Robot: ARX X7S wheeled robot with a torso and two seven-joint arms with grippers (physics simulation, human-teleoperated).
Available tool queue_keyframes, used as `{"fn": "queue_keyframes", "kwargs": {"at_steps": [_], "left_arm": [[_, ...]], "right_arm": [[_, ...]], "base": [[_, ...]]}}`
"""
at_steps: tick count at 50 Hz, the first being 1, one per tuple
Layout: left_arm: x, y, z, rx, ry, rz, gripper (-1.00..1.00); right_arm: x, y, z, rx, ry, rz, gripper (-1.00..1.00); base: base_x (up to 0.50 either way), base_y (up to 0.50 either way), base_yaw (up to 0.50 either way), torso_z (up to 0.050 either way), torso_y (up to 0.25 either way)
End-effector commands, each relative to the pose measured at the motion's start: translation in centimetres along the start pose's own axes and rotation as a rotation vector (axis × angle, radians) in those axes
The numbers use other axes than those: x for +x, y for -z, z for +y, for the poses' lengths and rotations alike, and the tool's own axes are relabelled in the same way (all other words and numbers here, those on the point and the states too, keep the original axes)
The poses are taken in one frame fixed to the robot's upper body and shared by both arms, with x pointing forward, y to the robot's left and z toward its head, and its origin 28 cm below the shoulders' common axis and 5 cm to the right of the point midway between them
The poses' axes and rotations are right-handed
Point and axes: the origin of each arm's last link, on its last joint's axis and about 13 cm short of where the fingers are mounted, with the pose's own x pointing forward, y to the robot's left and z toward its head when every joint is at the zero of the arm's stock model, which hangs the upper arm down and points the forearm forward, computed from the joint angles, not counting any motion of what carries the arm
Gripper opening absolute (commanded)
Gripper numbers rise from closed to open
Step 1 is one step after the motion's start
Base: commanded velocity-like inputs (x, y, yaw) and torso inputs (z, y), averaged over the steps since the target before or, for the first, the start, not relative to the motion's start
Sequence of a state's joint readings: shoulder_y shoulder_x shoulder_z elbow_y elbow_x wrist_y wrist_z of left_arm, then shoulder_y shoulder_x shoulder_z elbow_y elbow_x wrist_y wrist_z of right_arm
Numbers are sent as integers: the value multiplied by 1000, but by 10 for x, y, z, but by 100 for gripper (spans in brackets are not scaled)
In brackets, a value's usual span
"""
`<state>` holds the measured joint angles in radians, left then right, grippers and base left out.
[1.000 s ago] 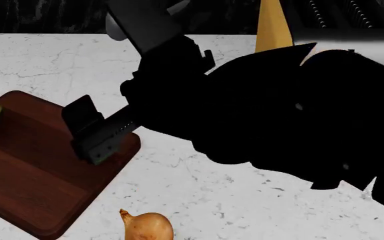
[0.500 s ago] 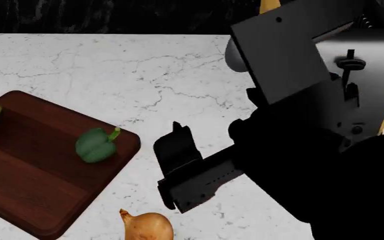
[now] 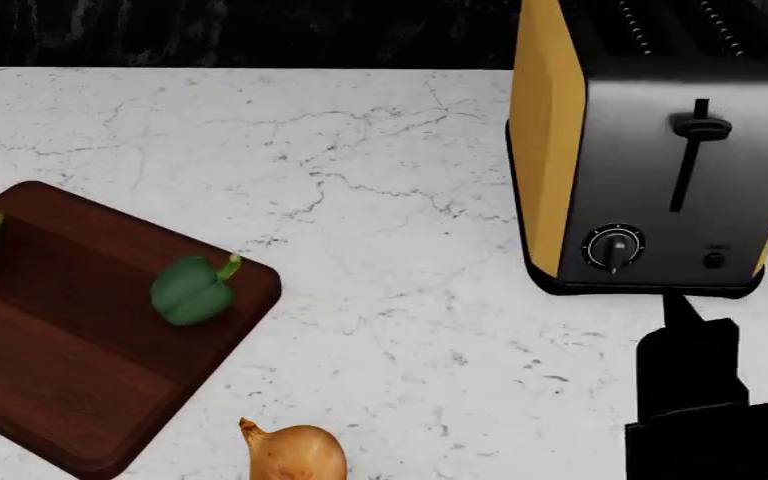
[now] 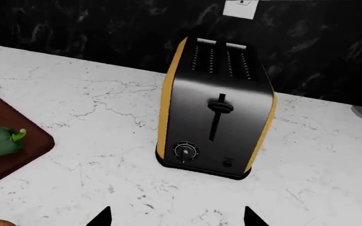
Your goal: Place the avocado, onion, tomato and bell pepper on the cutting board.
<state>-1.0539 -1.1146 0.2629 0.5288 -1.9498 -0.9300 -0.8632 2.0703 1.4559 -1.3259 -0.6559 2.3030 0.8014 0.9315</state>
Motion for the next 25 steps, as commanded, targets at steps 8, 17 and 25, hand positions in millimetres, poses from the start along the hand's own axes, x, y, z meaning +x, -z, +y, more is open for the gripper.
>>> {"fn": "queue_keyframes", "kwargs": {"at_steps": [8, 17, 25], "left_arm": [[5, -8, -8, 4, 72, -28, 100], [7, -8, -9, 3, 77, -29, 100], [7, -6, -9, 1, 80, -28, 100]], "right_arm": [[-34, -6, -22, 70, 191, -17, 100], [-55, -16, -31, 101, 259, -7, 100], [-61, -28, -33, -139, 375, 0, 100]], "base": [[0, 0, 0, 0, 0], [0, 0, 0, 0, 0], [0, 0, 0, 0, 0]]}}
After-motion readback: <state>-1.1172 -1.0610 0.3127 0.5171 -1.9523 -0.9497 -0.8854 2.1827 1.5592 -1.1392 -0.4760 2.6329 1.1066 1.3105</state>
